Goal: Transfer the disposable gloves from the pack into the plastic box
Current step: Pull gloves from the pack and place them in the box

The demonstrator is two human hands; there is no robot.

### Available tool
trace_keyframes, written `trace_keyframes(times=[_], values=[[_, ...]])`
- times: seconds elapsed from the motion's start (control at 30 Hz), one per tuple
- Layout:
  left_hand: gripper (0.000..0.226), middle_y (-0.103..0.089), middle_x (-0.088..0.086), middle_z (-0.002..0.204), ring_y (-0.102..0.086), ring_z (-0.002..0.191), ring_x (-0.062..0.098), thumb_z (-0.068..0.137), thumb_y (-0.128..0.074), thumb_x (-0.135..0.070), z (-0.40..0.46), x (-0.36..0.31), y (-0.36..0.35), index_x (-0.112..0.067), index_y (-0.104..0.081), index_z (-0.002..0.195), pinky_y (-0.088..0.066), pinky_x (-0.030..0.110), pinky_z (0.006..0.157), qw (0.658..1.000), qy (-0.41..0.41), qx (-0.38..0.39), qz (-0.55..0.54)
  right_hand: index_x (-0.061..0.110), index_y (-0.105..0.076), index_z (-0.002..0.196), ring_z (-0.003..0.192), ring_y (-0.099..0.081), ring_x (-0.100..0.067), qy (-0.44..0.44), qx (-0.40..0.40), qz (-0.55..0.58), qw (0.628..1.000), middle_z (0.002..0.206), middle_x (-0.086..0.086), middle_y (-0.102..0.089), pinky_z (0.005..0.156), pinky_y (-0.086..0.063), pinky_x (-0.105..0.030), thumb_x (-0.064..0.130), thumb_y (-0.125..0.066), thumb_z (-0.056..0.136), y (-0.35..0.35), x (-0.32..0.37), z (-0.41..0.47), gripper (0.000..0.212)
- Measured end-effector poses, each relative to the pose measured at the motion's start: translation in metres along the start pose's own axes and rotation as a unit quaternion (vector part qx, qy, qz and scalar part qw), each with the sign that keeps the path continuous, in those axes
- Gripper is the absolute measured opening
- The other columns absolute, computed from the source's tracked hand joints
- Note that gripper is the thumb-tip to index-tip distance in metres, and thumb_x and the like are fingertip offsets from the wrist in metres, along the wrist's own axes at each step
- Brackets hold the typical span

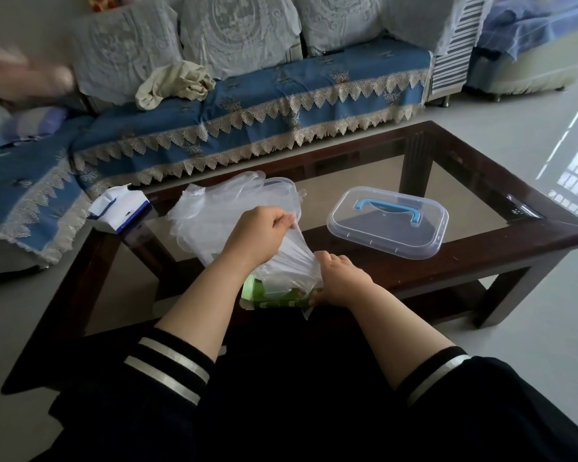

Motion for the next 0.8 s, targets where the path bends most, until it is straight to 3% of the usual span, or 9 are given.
trace_keyframes(times=[0.1, 0.23, 0.4, 0.47, 0.53, 0.57, 0.63, 0.7, 0.8], values=[[0.027, -0.051, -0.007, 0.055, -0.058, 0.059, 0.023, 0.101, -0.05, -0.031, -0.005, -0.011, 0.01, -0.015, -0.072, 0.099, -0.057, 0.038, 0.066, 0.999, -0.028, -0.019, 0.003, 0.018, -0.028, 0.142, 0.133, -0.033, -0.024, -0.001, 0.001, -0.015, 1.0, 0.14, -0.001, -0.041, 0.101, -0.04, -0.047, 0.041, -0.08, 0.072, 0.001, 0.002, -0.001, 0.09], [0.021, -0.049, -0.005, 0.054, -0.04, 0.048, 0.015, 0.1, -0.049, -0.032, -0.006, -0.033, 0.052, -0.023, -0.068, 0.097, -0.037, 0.022, 0.045, 0.993, -0.078, -0.08, -0.043, 0.015, -0.033, 0.134, 0.13, -0.034, -0.023, -0.014, -0.001, -0.036, 0.999, 0.135, -0.002, -0.042, 0.096, -0.042, -0.046, 0.042, -0.081, 0.069, -0.001, 0.002, -0.001, 0.085], [0.026, -0.057, 0.0, 0.062, -0.05, 0.057, 0.009, 0.104, -0.043, -0.03, 0.004, -0.03, 0.115, -0.027, -0.062, 0.086, -0.042, 0.014, 0.056, 0.973, -0.11, -0.162, -0.122, 0.019, -0.021, 0.148, 0.137, -0.027, -0.023, -0.013, 0.008, -0.024, 1.0, 0.146, 0.0, -0.034, 0.103, -0.037, -0.047, 0.038, -0.081, 0.072, 0.0, 0.004, -0.001, 0.098], [0.026, -0.062, 0.003, 0.066, -0.054, 0.062, 0.009, 0.105, -0.04, -0.03, 0.015, -0.01, 0.128, -0.02, -0.063, 0.1, -0.042, 0.015, 0.057, 0.963, -0.076, -0.21, -0.15, 0.02, -0.018, 0.15, 0.139, -0.026, -0.023, -0.009, 0.022, -0.013, 1.0, 0.149, -0.001, -0.033, 0.106, -0.035, -0.048, 0.036, -0.08, 0.073, 0.001, 0.004, -0.002, 0.1], [0.023, -0.066, -0.005, 0.067, -0.055, 0.063, 0.016, 0.105, -0.039, -0.028, 0.027, 0.019, 0.135, -0.024, -0.061, 0.111, -0.041, 0.019, 0.051, 0.949, -0.02, -0.241, -0.201, 0.019, -0.017, 0.15, 0.14, -0.025, -0.024, -0.004, 0.034, -0.007, 0.999, 0.15, -0.002, -0.032, 0.109, -0.033, -0.049, 0.035, -0.08, 0.073, 0.001, 0.006, -0.001, 0.101], [0.022, -0.069, -0.007, 0.074, -0.054, 0.063, 0.018, 0.105, -0.039, -0.027, 0.033, 0.035, 0.136, -0.027, -0.059, 0.115, -0.039, 0.02, 0.046, 0.942, 0.014, -0.251, -0.221, 0.019, -0.016, 0.151, 0.141, -0.025, -0.024, -0.003, 0.037, -0.006, 0.999, 0.15, -0.002, -0.032, 0.11, -0.033, -0.05, 0.034, -0.08, 0.073, 0.002, 0.006, 0.0, 0.101], [0.024, -0.066, -0.001, 0.108, -0.052, 0.055, 0.01, 0.105, -0.039, -0.025, 0.043, 0.065, 0.136, -0.027, -0.054, 0.124, -0.036, 0.017, 0.039, 0.935, 0.075, -0.265, -0.224, 0.02, -0.016, 0.151, 0.141, -0.025, -0.024, -0.003, 0.042, -0.005, 0.999, 0.151, -0.002, -0.032, 0.111, -0.033, -0.049, 0.034, -0.08, 0.073, 0.001, 0.005, 0.001, 0.101], [0.029, -0.055, 0.006, 0.13, -0.054, 0.063, 0.011, 0.104, -0.041, -0.025, 0.049, 0.092, 0.132, -0.026, -0.049, 0.132, -0.041, 0.018, 0.044, 0.931, 0.122, -0.273, -0.21, 0.02, -0.015, 0.151, 0.14, -0.025, -0.024, -0.003, 0.039, -0.01, 0.999, 0.15, -0.002, -0.032, 0.111, -0.033, -0.048, 0.035, -0.08, 0.073, 0.0, 0.005, 0.002, 0.103], [0.035, -0.049, 0.001, 0.131, -0.059, 0.088, 0.023, 0.103, -0.044, -0.024, 0.054, 0.12, 0.12, -0.023, -0.043, 0.138, -0.05, 0.03, 0.063, 0.933, 0.174, -0.265, -0.168, 0.021, -0.014, 0.151, 0.14, -0.025, -0.024, -0.004, 0.03, -0.015, 0.999, 0.15, -0.001, -0.032, 0.111, -0.033, -0.048, 0.037, -0.081, 0.072, -0.001, 0.004, 0.005, 0.105]])
Point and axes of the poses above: each hand's wrist, its own z-axis towards the middle knuckle, its own y-axis out of the back of the hand, x = y × z, the point moved 5 cm from there along z, towards the middle knuckle
